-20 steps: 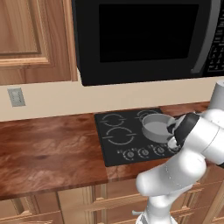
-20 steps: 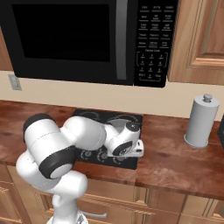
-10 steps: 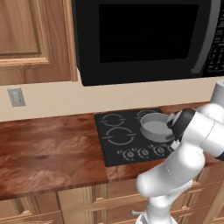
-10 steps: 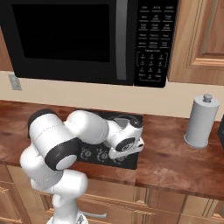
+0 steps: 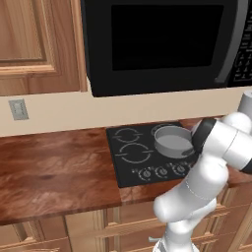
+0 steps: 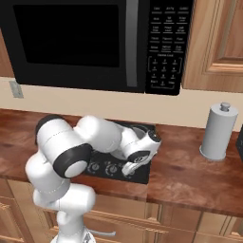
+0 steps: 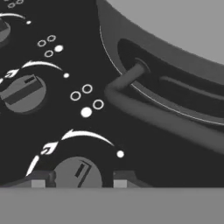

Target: Turn on the front right burner of the stove.

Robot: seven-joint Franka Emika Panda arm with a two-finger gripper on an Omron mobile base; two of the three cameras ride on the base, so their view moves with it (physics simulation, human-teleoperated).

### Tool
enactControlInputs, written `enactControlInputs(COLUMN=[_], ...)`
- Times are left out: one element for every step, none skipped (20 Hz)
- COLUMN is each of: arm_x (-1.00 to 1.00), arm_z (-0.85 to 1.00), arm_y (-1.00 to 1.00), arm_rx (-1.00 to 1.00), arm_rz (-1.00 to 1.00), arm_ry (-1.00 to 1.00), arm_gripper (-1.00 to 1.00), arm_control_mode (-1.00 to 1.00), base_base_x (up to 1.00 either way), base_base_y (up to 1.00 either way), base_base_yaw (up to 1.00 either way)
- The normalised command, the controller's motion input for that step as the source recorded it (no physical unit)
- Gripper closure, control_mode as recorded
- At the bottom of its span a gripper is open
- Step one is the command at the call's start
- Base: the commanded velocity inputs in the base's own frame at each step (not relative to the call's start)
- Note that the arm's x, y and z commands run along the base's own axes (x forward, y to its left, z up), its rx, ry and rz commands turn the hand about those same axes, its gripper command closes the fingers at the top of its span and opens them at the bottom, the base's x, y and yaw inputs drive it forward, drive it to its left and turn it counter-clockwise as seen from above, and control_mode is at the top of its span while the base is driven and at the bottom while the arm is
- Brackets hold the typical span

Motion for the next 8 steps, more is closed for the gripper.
enactControlInputs(arm_x=[-0.18,-0.24,-0.3,-0.38,-0.45,-0.5,-0.54,-0.55], arm_z=[-0.23,-0.21,-0.21,-0.2,-0.2,-0.19,-0.19,-0.19], arm_y=[0.06,0.05,0.03,0.01,0.0,0.0,0.0,0.0], arm_rx=[-0.11,-0.14,-0.16,-0.17,-0.19,-0.2,-0.2,-0.21], arm_rz=[0.17,0.14,0.11,0.07,0.03,0.0,0.0,0.0], arm_ry=[0.0,0.0,0.02,0.04,0.08,0.09,0.1,0.13], arm_gripper=[1.0,1.0,1.0,1.0,1.0,1.0,1.0,1.0], arm_control_mode=[-1.0,-1.0,-1.0,-1.0,-1.0,-1.0,-1.0,-1.0], base_base_x=[0.0,0.0,0.0,0.0,0.0,0.0,0.0,0.0], base_base_y=[0.0,0.0,0.0,0.0,0.0,0.0,0.0,0.0], base_base_yaw=[0.0,0.0,0.0,0.0,0.0,0.0,0.0,0.0])
